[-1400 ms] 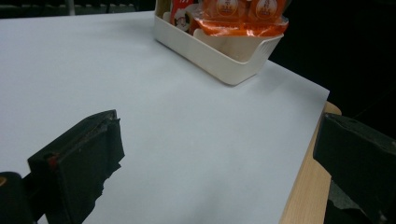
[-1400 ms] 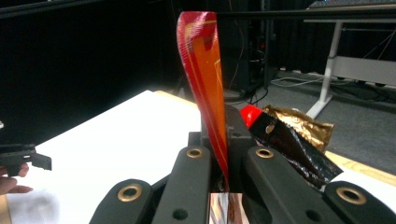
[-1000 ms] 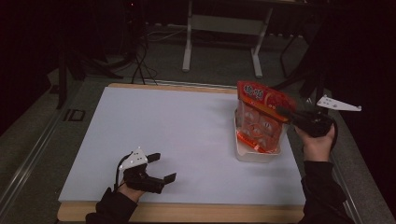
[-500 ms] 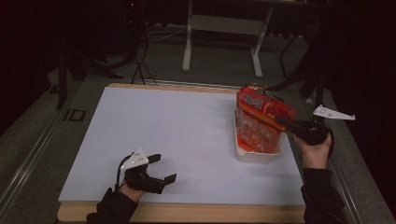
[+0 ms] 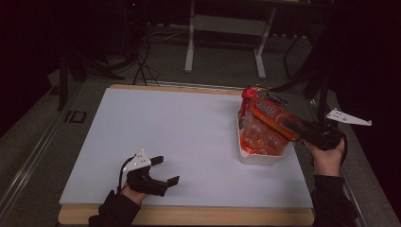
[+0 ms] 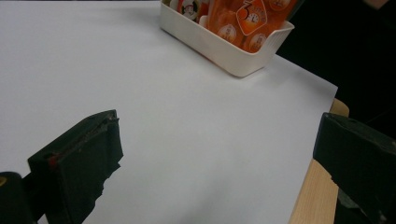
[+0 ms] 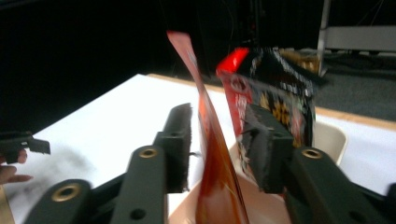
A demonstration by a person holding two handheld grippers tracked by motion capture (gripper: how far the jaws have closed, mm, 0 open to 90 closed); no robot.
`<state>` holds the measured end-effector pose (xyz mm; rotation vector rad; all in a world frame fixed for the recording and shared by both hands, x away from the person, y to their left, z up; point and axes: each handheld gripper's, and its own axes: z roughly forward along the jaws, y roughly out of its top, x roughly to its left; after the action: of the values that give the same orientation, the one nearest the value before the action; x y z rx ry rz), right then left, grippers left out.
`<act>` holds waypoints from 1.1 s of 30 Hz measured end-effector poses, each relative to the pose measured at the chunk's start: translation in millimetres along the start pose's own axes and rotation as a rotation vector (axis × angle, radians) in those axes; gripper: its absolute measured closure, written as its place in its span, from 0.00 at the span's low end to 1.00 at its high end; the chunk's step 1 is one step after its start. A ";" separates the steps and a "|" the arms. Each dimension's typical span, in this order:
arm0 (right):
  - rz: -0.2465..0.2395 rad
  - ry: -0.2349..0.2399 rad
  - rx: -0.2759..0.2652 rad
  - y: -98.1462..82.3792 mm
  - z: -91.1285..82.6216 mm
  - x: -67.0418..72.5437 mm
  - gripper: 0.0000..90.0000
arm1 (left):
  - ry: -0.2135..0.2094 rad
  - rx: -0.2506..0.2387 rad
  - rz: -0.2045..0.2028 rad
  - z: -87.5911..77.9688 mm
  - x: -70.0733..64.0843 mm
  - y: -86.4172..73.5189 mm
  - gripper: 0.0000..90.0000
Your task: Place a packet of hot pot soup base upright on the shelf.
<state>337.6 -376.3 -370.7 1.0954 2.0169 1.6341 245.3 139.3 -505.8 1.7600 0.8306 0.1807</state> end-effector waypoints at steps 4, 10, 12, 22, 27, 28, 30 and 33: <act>-0.026 0.011 -0.041 16.5 -5.7 12.2 0.57 | 0.003 0.001 0.005 0.2 -0.2 -0.2 0.01; -0.074 0.021 -0.102 37.2 -11.0 33.9 0.40 | 0.005 0.007 0.035 1.3 -2.1 -0.7 0.01; -0.075 0.038 -0.113 40.4 -10.5 40.9 0.34 | 0.003 0.010 0.043 2.0 -3.3 -1.2 0.01; -0.127 0.124 -0.120 36.0 6.9 70.9 0.15 | -0.001 0.005 0.048 1.4 -3.1 -1.7 0.01; -0.151 0.187 -0.064 22.1 23.6 86.1 0.15 | -0.001 0.002 0.050 0.6 -3.2 -2.2 0.01; -0.157 0.187 -0.052 19.3 26.2 88.4 0.15 | -0.002 0.002 0.053 0.5 -3.4 -2.2 0.01; -0.155 0.205 -0.035 11.8 32.2 92.3 0.15 | -0.001 0.002 0.055 0.3 -3.3 -2.1 0.01; -0.166 0.214 -0.005 2.2 39.2 96.0 0.15 | 0.000 0.001 0.054 0.2 -3.3 -2.4 0.01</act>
<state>301.9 -279.6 -359.9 0.7544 2.1683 1.7309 241.9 137.4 -507.1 1.7846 0.7836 0.2159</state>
